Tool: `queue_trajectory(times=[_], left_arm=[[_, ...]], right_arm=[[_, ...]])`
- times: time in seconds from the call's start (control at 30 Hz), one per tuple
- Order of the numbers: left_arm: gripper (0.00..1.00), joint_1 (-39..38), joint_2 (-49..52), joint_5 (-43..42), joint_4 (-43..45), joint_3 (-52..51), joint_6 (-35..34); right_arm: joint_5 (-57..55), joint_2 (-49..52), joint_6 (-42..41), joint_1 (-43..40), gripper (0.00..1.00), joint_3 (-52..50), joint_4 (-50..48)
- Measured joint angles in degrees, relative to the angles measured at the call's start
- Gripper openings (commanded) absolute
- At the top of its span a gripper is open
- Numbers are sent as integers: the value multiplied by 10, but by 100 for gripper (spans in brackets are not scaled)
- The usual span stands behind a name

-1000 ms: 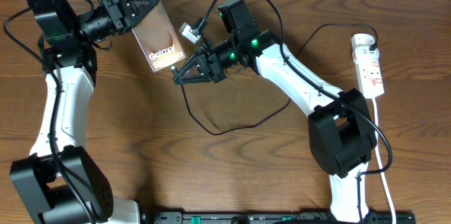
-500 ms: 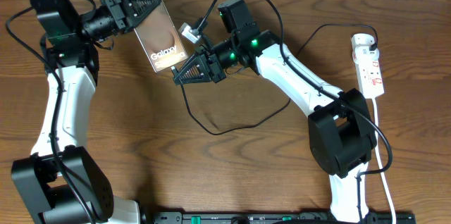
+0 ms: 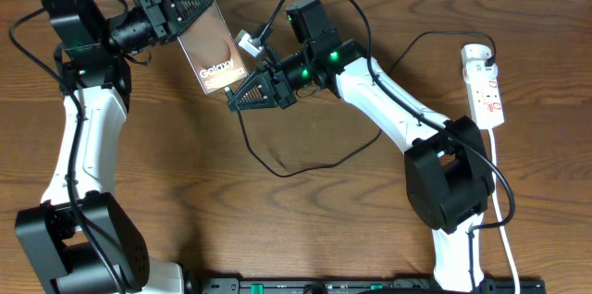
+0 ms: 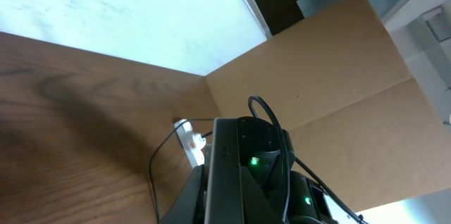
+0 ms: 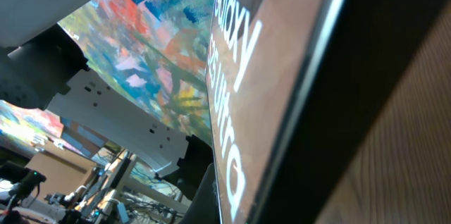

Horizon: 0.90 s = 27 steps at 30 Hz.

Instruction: Plug charger to phone and switch on socket

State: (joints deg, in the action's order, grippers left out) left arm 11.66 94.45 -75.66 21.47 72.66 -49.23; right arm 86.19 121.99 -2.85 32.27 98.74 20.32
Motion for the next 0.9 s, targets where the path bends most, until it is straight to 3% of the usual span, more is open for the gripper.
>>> queue_trajectory(times=[0.9], left_arm=[[7,-10,0,14,3,0,3]], right_arm=[[7,0,0,-10,1,-2,-8]])
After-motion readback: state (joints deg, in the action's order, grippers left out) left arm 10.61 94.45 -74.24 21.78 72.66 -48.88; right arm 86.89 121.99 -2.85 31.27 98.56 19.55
